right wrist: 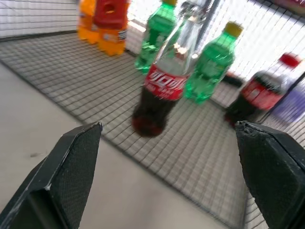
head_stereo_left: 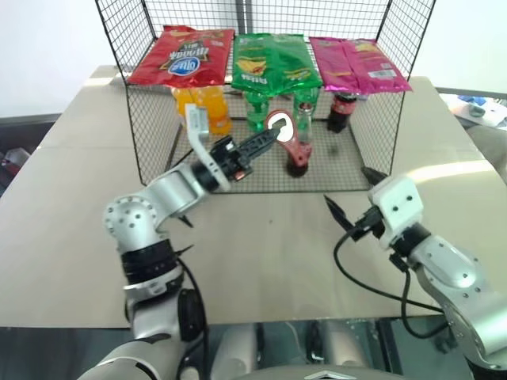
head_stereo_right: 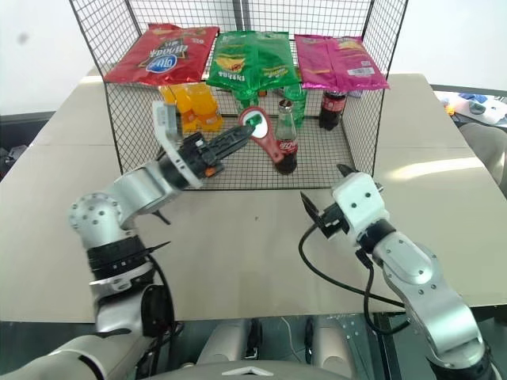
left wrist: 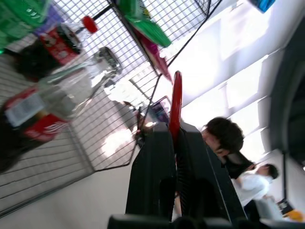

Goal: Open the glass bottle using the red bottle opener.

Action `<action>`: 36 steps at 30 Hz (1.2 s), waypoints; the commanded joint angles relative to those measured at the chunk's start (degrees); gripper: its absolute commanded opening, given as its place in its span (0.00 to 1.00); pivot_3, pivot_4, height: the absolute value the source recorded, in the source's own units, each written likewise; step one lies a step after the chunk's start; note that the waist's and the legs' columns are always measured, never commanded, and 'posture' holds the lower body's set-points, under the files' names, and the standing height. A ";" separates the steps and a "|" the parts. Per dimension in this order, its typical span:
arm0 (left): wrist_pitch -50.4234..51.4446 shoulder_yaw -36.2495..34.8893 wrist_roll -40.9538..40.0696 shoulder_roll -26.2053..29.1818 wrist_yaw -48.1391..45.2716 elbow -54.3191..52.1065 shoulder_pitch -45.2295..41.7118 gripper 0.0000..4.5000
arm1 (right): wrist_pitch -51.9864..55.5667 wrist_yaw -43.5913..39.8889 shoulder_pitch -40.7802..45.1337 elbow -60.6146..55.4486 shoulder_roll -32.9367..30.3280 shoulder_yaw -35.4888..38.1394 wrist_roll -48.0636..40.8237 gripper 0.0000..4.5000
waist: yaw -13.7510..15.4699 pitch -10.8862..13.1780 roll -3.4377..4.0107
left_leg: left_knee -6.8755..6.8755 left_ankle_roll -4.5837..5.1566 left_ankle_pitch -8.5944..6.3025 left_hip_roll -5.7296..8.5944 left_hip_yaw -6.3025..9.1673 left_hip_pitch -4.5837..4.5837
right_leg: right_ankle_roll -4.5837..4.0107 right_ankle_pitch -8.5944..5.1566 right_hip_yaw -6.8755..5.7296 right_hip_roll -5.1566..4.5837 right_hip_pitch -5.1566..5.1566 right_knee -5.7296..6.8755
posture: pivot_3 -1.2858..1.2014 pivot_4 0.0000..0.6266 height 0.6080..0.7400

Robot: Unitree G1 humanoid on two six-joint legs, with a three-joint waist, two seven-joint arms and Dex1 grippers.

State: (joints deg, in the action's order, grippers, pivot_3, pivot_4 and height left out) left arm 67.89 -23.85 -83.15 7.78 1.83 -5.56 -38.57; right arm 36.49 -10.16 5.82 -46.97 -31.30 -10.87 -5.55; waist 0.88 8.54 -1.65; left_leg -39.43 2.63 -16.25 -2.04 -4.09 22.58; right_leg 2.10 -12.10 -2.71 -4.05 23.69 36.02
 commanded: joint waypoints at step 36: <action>-12.80 10.01 -6.44 -13.70 21.19 7.59 -4.31 0.00 | 15.73 -19.78 22.68 8.58 2.67 -22.67 58.44 0.63 | -0.08 0.01 0.01 | 0.10 -0.34 0.20 0.15 0.16 0.15 | 0.01 -0.01 -0.52 0.02 -0.09 -0.14 | 0.52 0.24 1.00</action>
State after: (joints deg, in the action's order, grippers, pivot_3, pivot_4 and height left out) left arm 54.84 -15.00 -87.96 -5.79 22.84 4.71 -42.56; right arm 53.38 -29.78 28.33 -37.55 -29.08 -35.31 50.75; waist 0.80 8.54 -1.64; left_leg -39.33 2.28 -16.05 -1.89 -3.92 22.72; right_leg 2.11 -12.11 -3.24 -4.03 23.59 35.88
